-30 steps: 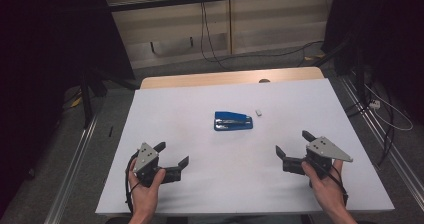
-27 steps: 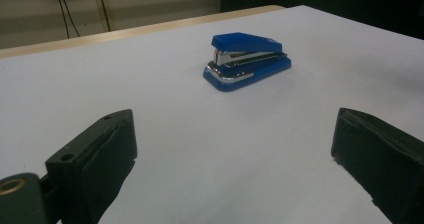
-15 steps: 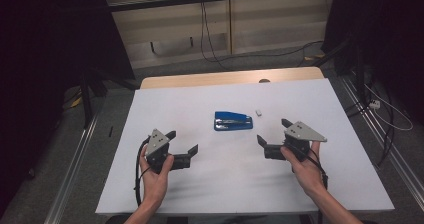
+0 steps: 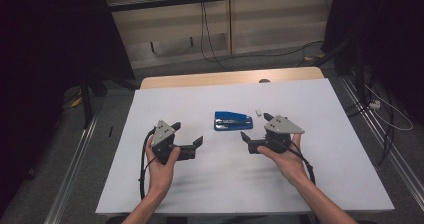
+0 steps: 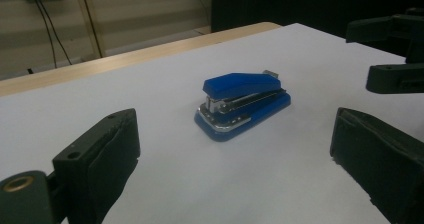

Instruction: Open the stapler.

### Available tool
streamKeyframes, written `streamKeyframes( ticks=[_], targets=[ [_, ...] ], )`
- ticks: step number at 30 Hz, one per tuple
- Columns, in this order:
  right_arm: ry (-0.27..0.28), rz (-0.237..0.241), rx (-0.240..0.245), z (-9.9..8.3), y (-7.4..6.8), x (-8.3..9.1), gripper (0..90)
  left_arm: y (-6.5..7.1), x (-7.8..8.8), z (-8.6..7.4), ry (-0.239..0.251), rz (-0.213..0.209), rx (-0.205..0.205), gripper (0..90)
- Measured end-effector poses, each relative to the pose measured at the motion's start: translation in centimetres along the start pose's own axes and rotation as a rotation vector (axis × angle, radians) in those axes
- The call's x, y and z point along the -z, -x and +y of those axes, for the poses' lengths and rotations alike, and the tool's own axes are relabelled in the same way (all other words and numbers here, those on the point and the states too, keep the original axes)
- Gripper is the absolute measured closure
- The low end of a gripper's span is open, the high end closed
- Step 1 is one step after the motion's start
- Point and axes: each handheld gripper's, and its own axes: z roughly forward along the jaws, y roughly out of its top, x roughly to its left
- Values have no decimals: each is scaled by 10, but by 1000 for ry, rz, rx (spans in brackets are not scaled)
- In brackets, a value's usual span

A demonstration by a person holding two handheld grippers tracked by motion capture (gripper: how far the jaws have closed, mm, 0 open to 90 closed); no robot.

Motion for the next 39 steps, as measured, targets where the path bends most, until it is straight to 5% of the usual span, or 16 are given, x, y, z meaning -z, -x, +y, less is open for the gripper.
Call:
streamKeyframes(
  ticks=[7, 9, 18, 32, 37, 38, 39],
  targets=[
    [-10, 25, -30, 0, -1, -15, 51, 0, -14, -1, -26, -20, -13, 67],
    [-12, 32, -43, -1, 0, -21, 58, -1, -25, 2, -28, -11, -60, 67],
    [-39, 81, -82, -2, 2, -43, 120, -8, -54, 7, -28, -57, -55, 49],
    [-42, 114, -94, -1, 6, -68, 285, -32, -95, -1, -91, -49, -71, 72],
    [-39, 135, -106, -1, 5, -68, 431, -34, -97, 0, -93, -37, -74, 57],
    [-39, 136, -69, -1, 4, -69, 538, -34, -96, -1, -105, -36, -61, 58],
    [-44, 126, -50, -1, 3, -69, 544, -35, -96, -2, -111, -35, -57, 58]
  ],
)
